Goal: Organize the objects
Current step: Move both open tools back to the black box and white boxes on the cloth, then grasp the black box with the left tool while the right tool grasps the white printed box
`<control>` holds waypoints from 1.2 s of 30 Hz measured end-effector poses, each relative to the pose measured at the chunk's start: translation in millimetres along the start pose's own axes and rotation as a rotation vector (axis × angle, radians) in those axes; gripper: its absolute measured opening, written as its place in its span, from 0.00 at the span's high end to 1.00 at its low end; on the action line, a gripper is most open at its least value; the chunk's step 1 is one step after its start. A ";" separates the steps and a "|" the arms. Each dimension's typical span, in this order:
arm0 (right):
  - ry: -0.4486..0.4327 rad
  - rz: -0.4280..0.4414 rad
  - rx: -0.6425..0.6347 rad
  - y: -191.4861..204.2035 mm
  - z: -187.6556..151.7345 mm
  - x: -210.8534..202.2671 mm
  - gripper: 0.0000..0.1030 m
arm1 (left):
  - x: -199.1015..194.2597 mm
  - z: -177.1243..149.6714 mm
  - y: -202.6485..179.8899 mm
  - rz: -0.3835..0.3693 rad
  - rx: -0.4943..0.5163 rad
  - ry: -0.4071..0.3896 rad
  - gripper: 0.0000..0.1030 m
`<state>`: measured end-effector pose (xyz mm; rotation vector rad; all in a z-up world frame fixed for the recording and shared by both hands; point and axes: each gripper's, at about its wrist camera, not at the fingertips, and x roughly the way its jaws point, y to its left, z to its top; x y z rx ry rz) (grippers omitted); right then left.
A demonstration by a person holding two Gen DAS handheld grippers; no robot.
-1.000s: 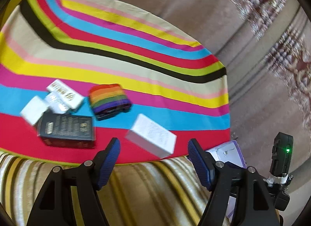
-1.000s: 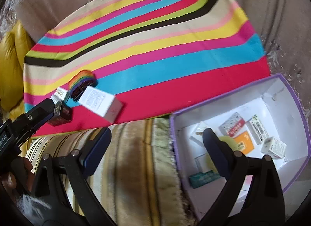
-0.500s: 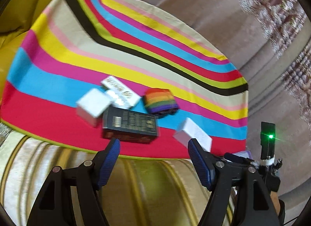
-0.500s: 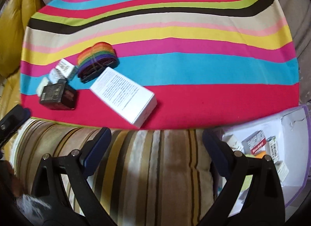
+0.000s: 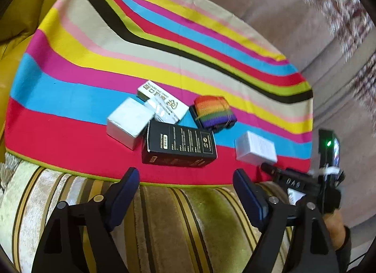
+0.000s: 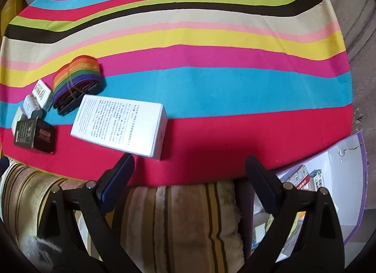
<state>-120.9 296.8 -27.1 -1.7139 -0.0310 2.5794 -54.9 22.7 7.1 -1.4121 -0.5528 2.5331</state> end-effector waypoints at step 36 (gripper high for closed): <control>-0.115 0.117 0.040 35.7 4.5 -21.2 0.01 | 58.7 24.0 -16.9 0.174 0.052 0.095 0.13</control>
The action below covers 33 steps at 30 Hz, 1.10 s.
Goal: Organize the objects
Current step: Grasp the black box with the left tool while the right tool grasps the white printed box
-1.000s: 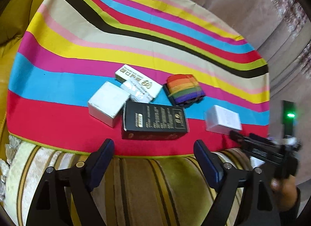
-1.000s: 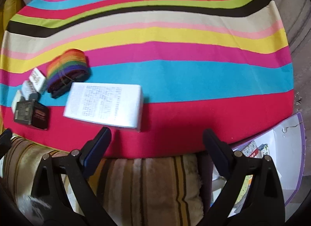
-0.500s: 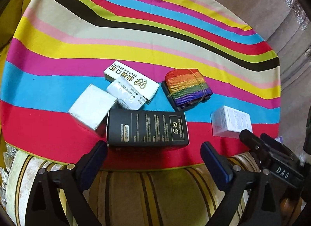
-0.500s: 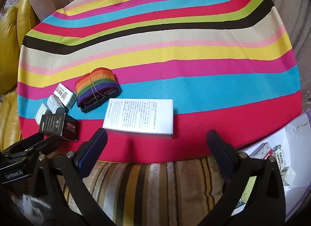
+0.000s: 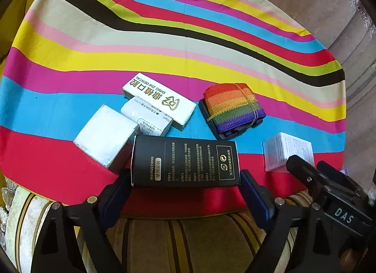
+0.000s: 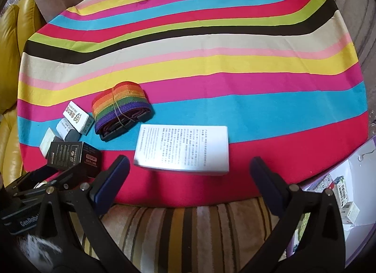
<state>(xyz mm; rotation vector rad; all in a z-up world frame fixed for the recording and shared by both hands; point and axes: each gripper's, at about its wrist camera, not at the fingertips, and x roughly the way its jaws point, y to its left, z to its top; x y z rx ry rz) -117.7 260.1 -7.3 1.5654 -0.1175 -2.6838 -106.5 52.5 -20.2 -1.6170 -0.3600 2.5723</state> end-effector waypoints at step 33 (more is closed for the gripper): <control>0.004 -0.020 -0.002 -5.0 -8.9 -5.5 0.16 | -29.4 -21.1 -19.4 -0.011 0.068 -0.127 0.14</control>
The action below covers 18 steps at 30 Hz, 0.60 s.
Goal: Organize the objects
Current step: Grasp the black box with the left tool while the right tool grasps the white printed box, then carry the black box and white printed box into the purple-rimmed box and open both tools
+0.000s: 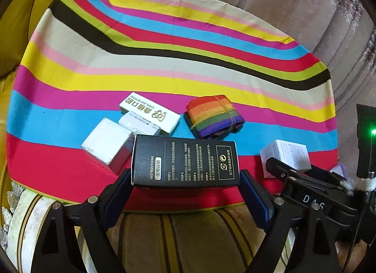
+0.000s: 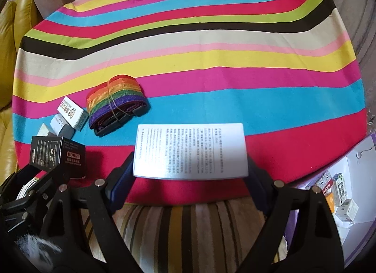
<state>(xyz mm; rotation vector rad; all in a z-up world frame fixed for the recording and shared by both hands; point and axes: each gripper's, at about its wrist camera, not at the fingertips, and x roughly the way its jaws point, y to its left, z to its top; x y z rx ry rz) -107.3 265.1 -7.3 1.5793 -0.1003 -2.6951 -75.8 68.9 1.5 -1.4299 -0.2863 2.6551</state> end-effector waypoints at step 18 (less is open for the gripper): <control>-0.037 0.067 0.125 -57.3 -33.2 -42.1 0.16 | -8.9 -8.6 -70.0 -0.031 0.154 -0.012 0.14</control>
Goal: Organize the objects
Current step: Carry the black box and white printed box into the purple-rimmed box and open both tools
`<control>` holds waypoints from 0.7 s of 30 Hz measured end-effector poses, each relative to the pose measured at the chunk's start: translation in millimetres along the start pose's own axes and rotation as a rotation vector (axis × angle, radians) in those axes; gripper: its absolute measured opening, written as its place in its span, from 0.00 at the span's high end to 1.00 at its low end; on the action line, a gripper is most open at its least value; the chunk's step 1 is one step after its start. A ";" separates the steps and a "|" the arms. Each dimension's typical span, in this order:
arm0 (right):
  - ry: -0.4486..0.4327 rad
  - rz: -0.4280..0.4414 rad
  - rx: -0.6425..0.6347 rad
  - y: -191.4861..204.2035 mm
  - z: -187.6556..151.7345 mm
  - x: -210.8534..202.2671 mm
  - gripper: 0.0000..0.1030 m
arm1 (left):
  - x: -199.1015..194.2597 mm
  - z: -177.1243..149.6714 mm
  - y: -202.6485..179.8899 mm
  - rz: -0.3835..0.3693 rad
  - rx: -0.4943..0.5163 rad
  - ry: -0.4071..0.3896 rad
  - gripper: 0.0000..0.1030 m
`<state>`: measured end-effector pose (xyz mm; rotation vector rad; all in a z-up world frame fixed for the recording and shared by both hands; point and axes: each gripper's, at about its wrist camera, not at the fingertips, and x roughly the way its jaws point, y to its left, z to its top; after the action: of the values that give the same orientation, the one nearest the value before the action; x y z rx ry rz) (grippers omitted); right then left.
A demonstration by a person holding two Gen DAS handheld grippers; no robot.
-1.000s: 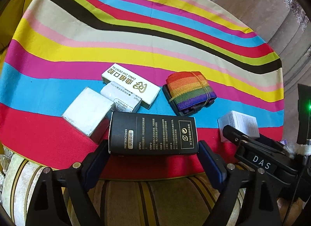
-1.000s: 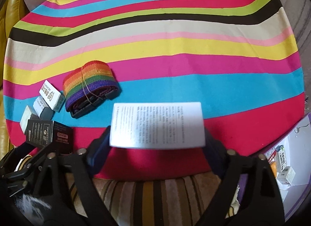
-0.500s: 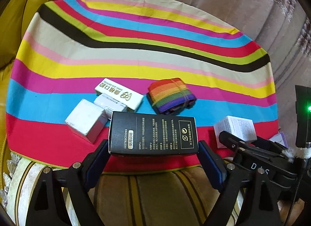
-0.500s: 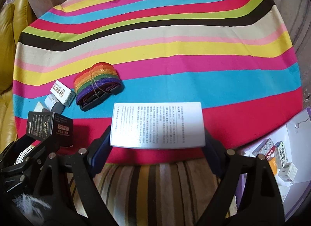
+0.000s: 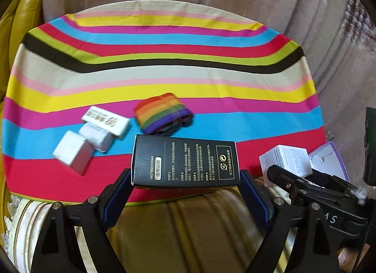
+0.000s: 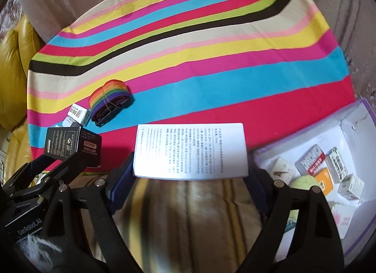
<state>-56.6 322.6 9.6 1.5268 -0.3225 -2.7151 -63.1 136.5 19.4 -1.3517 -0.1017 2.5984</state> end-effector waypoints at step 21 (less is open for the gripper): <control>-0.054 -0.163 0.160 -109.0 -15.2 -37.3 0.16 | 16.6 2.6 -119.9 -0.144 0.214 -0.009 0.14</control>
<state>-14.2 430.7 13.4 1.5850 -0.4451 -2.9252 -56.0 257.1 26.5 -1.2111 0.0737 2.4180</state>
